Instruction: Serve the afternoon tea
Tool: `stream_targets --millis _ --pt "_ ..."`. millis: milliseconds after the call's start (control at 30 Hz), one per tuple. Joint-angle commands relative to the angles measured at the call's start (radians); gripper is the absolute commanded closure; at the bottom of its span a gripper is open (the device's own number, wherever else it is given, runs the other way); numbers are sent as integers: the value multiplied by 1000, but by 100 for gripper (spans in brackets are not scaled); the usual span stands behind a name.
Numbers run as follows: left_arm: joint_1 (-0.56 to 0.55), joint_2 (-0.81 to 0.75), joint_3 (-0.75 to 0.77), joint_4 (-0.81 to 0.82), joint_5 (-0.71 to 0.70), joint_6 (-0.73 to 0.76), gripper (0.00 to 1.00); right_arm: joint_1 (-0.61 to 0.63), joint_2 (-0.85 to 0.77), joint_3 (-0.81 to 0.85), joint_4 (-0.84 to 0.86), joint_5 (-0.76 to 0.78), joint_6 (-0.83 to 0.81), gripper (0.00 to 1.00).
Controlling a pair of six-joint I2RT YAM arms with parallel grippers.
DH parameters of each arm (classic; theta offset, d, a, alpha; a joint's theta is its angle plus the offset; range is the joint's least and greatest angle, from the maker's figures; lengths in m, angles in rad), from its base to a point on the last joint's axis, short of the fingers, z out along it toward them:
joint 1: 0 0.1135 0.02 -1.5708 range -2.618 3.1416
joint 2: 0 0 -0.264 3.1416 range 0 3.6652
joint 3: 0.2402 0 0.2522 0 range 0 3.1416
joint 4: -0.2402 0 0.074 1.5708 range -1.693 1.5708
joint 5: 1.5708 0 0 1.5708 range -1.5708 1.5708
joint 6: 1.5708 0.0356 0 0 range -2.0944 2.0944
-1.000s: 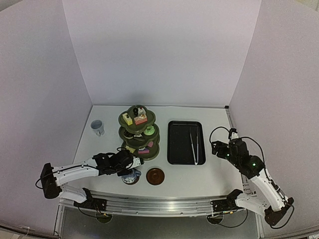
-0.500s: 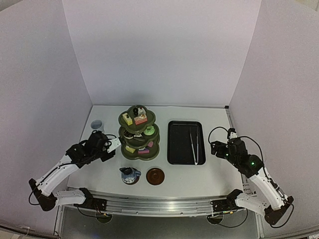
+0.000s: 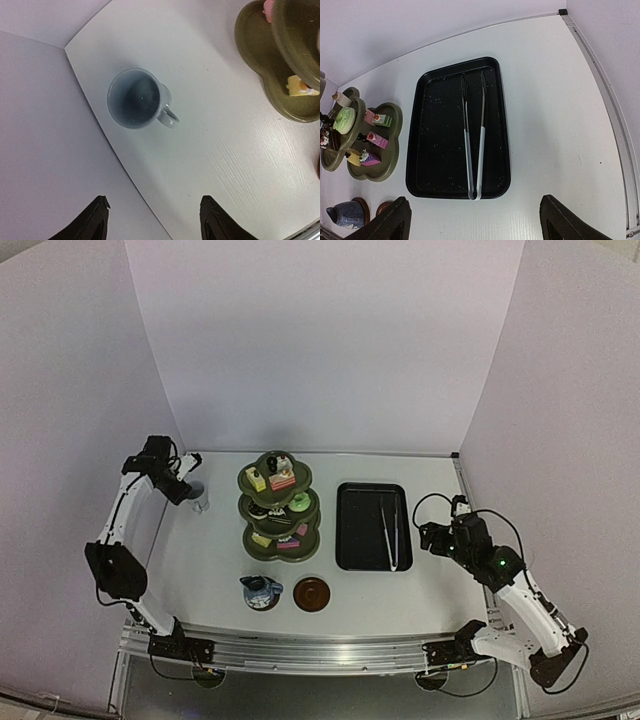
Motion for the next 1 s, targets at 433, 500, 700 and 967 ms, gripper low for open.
stream_targets --millis 433,500,700,967 --pt "75 664 691 -108 -63 134 31 3 24 26 -2 -11 29 14" --pt "77 681 685 -123 -53 167 31 4 33 29 -1 -11 26 14" --pt "78 721 674 -80 -65 208 29 4 71 36 -1 -13 18 14" --pt "67 800 699 -33 -98 216 47 4 120 51 -1 -16 7 14"
